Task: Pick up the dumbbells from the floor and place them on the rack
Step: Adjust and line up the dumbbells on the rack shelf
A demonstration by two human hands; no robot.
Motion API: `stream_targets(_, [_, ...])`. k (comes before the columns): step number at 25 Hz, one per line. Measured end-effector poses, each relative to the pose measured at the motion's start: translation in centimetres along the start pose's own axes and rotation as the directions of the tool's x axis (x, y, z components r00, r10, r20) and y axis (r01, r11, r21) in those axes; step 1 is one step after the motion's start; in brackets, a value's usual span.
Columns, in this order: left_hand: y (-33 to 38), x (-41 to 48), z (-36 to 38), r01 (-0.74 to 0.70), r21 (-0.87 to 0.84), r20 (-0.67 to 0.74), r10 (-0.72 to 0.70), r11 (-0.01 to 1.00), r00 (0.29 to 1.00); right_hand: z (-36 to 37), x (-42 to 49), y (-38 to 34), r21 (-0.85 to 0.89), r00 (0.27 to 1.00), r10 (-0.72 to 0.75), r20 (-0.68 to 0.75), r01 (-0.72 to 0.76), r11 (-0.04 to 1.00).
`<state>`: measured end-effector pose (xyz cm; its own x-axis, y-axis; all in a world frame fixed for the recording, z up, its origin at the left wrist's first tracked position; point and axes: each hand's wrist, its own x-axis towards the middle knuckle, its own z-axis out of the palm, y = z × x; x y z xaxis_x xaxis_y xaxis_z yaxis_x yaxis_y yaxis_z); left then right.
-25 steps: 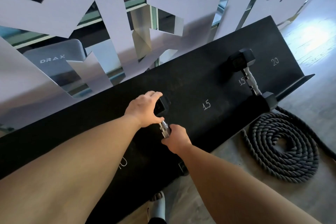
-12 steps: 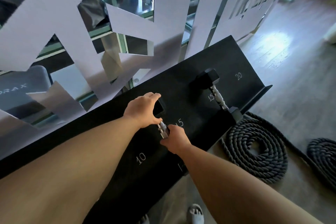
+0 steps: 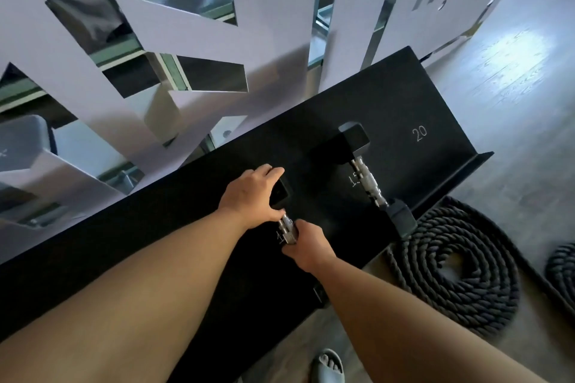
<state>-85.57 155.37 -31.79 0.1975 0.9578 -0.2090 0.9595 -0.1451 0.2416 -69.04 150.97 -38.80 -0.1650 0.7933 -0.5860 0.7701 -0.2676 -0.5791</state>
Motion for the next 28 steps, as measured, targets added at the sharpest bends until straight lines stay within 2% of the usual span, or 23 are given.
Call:
stream_targets(4, [0.2,-0.5,-0.1,0.042,0.005,0.012,-0.042,0.999,0.999,0.0,-0.1,0.8,0.06,1.0,0.003,0.025,-0.005,0.998])
stream_targets(7, [1.4,-0.3,-0.7,0.113,0.002,0.075,-0.113,0.994,0.991,-0.8,-0.3,0.5,0.016,0.996,0.007,0.089,-0.008,1.0])
stream_targets(10, [2.3,-0.4,-1.9,0.116,0.083,0.11,-0.124,0.99,0.986,-2.1,-0.9,0.3,-0.035,0.996,0.009,0.09,-0.006,0.999])
stream_targets(13, [2.3,-1.8,-4.4,0.096,0.162,0.066,-0.108,0.982,0.992,-3.8,-2.1,0.0,-0.055,1.0,-0.014,0.009,0.015,0.998])
stream_targets(16, [2.3,-3.6,-8.0,0.11,0.119,0.004,-0.111,0.987,0.994,-6.4,-4.5,-1.2,-0.175,0.992,-0.092,-0.084,0.076,0.982])
stream_targets(20, [3.3,-7.0,-13.2,0.041,0.079,-0.035,-0.038,0.996,0.999,-11.0,-9.9,-3.6,-0.294,0.973,-0.177,-0.147,0.127,0.947])
stream_targets(25, [4.4,-12.3,-19.6,-0.002,0.098,-0.016,0.004,0.995,1.0,-16.5,-18.9,-6.0,-0.302,0.914,-0.195,-0.356,0.085,0.95])
stream_targets(28, [6.5,-15.9,-24.0,-0.023,0.152,-0.054,0.031,0.988,0.998,-19.1,-25.1,-7.5,-0.288,0.857,-0.217,-0.467,0.085,0.954])
